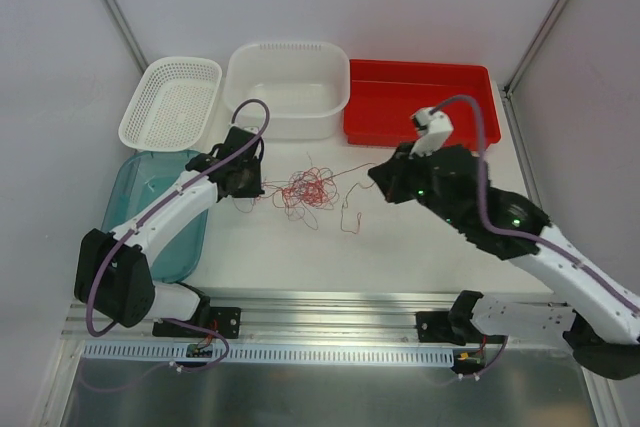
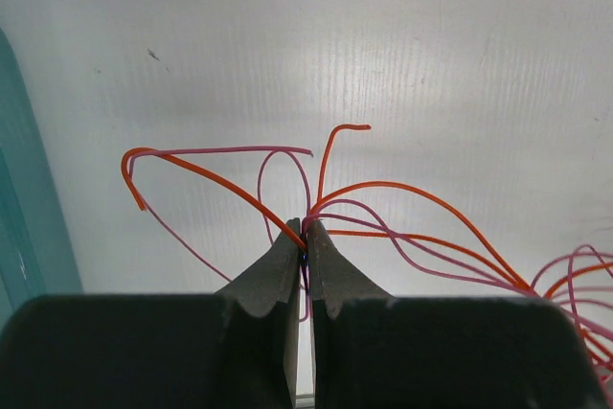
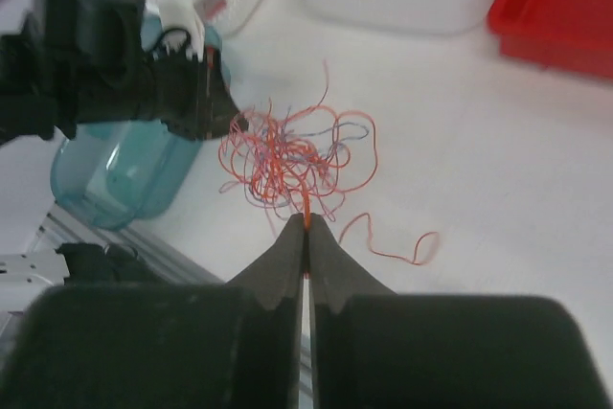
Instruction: Untangle the cables
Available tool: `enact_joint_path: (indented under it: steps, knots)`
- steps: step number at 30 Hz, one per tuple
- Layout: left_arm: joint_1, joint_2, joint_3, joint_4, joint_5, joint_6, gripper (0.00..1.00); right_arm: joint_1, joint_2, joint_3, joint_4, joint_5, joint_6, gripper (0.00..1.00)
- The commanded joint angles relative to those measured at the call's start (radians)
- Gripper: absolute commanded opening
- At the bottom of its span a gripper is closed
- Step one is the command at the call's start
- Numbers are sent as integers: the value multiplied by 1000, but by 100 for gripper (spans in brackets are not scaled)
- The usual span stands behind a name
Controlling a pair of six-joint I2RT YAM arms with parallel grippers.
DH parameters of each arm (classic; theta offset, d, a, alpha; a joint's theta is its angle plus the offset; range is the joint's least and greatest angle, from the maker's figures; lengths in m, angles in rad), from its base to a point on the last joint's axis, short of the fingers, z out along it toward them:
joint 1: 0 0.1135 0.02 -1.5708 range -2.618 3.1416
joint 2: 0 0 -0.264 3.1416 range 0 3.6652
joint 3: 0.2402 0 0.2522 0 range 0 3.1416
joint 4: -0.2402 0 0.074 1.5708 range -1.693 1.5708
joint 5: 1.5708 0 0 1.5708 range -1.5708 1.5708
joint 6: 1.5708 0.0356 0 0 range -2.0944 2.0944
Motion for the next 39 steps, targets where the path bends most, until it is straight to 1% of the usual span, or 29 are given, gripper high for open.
enact_joint_path:
  steps: [1, 4, 9, 17, 19, 25, 27, 31, 33, 34, 35, 36, 38, 39]
  knots:
    - [-3, 16, 7, -28, -38, 22, 0, -69, -125, 145, -207, 34, -175, 1]
    - [2, 40, 14, -39, -40, 22, 0, -122, -181, 236, -255, 34, -247, 1]
    - [2, 86, 22, -48, -37, 24, 0, -171, -235, 305, -299, 85, -327, 1]
    - [2, 152, 44, -82, -61, 28, 0, -174, -259, 392, -292, 126, -401, 1]
    - [4, 171, 48, -87, -73, 30, 0, -174, -259, 441, -284, 129, -430, 1]
    - [2, 226, 63, -104, -104, 32, 0, -175, -247, 566, -232, 170, -495, 1]
    - [4, 238, 67, -113, -122, 33, 0, -174, -247, 572, -213, 201, -511, 1]
    - [4, 232, 71, -119, -126, 27, 0, -175, -262, 518, -177, 252, -519, 1]
    - [4, 208, 71, -117, -97, 25, 0, -175, -261, 439, -189, 243, -478, 1]
    - [2, 197, 68, -108, -60, 30, 0, -175, -256, 411, -202, 224, -455, 1]
    - [2, 188, 64, -98, -31, 36, 0, -175, -250, 324, -213, 212, -433, 1]
    - [-2, 165, 59, -87, -5, 44, 0, -172, -252, 275, -212, 200, -377, 1]
    - [-12, 142, 39, -58, 69, 55, 0, -175, -253, 160, -174, 152, -326, 1]
    - [-27, 119, 31, -48, 83, 55, 0, -175, -252, 53, -164, 142, -286, 1]
